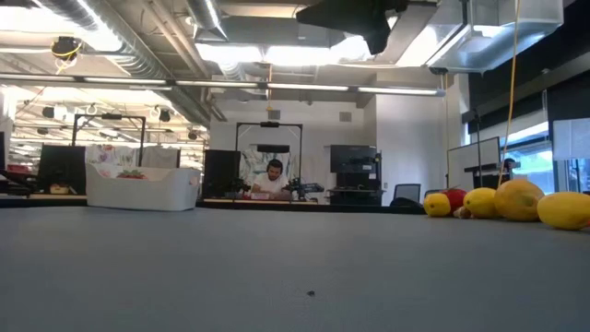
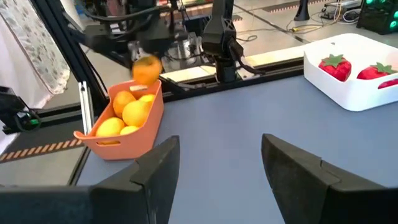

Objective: Sort produce into baskets
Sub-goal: Put the yellow lemon into the orange bin

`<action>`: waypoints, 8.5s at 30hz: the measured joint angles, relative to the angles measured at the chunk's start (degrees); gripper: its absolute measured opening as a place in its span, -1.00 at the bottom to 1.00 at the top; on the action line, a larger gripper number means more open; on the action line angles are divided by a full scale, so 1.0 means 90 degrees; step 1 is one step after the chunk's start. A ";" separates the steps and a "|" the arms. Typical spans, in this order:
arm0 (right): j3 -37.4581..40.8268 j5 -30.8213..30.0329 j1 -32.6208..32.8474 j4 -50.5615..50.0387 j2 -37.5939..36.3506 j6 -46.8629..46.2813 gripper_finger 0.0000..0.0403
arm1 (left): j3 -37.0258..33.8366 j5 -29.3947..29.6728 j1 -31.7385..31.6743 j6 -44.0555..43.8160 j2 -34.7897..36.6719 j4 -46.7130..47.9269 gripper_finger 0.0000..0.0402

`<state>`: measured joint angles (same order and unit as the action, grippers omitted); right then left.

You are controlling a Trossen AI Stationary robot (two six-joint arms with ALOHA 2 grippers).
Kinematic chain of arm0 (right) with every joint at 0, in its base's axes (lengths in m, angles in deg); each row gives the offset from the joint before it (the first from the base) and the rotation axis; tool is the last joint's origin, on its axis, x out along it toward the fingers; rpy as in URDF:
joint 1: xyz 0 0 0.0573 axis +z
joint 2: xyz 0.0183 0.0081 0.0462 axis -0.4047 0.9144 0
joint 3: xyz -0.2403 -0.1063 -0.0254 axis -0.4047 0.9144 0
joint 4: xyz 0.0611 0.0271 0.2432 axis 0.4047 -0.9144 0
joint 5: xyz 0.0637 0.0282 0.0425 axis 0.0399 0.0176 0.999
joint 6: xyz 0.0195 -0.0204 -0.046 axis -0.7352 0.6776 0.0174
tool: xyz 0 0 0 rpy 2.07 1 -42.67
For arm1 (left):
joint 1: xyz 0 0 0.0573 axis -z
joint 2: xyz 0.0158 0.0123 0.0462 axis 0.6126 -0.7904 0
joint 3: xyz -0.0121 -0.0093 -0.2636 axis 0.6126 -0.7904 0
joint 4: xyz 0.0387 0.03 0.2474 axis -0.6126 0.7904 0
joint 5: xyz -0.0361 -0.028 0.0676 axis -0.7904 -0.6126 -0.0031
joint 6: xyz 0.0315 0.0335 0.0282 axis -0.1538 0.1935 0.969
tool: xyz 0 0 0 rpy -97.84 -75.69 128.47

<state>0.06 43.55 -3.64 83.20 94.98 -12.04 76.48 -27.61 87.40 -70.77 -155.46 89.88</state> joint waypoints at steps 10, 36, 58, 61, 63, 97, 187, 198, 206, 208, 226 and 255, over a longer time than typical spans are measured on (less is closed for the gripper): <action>-0.0002 0.0395 0.0000 -0.0527 0.0002 -0.0166 0.12 | -0.0007 -0.0374 0.0146 -0.0521 -0.0192 0.0032 0.05; -0.0005 0.0126 0.0000 -0.0752 0.0002 -0.0194 0.12 | -0.0010 -0.0724 -0.0351 0.0840 -0.0370 0.0066 0.30; -0.0007 -0.1237 -0.0426 -0.3946 -0.1103 -0.1725 0.12 | -0.0015 0.4677 -0.2346 0.4492 0.0166 -0.1505 0.30; -0.0007 -0.1141 -0.0681 -0.5263 -0.1528 -0.2338 0.12 | -0.0015 0.4716 -0.2310 0.4802 -0.0040 -0.1654 0.30; -0.0007 -0.1044 -0.0840 -0.6182 -0.1816 -0.2823 0.12 | -0.0015 0.4758 -0.2305 0.4865 -0.0160 -0.1754 0.30; 0.1931 0.2076 -0.2501 -0.9450 -0.2033 -0.5118 0.12 | -0.0019 0.5187 -0.2305 0.5191 -0.0418 -0.2051 0.30; 0.0389 0.1454 -0.0627 0.3398 0.0933 -0.0126 -0.28 | -0.1350 0.4351 -0.3271 0.6014 -0.0454 -0.9138 0.20; 0.0389 0.1403 -0.0624 0.3339 0.0925 -0.0406 -0.13 | -0.1353 0.4293 -0.3269 0.6207 -0.0452 -0.9150 -0.06; 0.0364 0.1517 -0.0636 0.2689 0.0798 -0.0505 0.19 | -0.1216 0.4305 -0.3147 0.6902 -0.0314 -0.8510 -0.04; 0.0364 0.1689 -0.0623 0.2415 0.0697 -0.0496 0.24 | -0.1117 0.4352 -0.3054 0.7046 -0.0158 -0.7857 -0.05; 0.0379 0.1099 -0.0678 0.1236 0.0644 -0.0363 0.26 | -0.0399 0.3196 -0.1707 0.5230 0.0544 -0.3728 -0.05; 0.0381 0.0487 -0.0792 0.0395 0.0668 -0.0137 0.26 | -0.0529 0.1178 0.1613 0.0521 -0.1351 -0.3664 -0.03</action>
<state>3.49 47.93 -10.77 86.75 100.99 -13.27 71.71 -17.00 101.91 -66.08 -167.62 56.91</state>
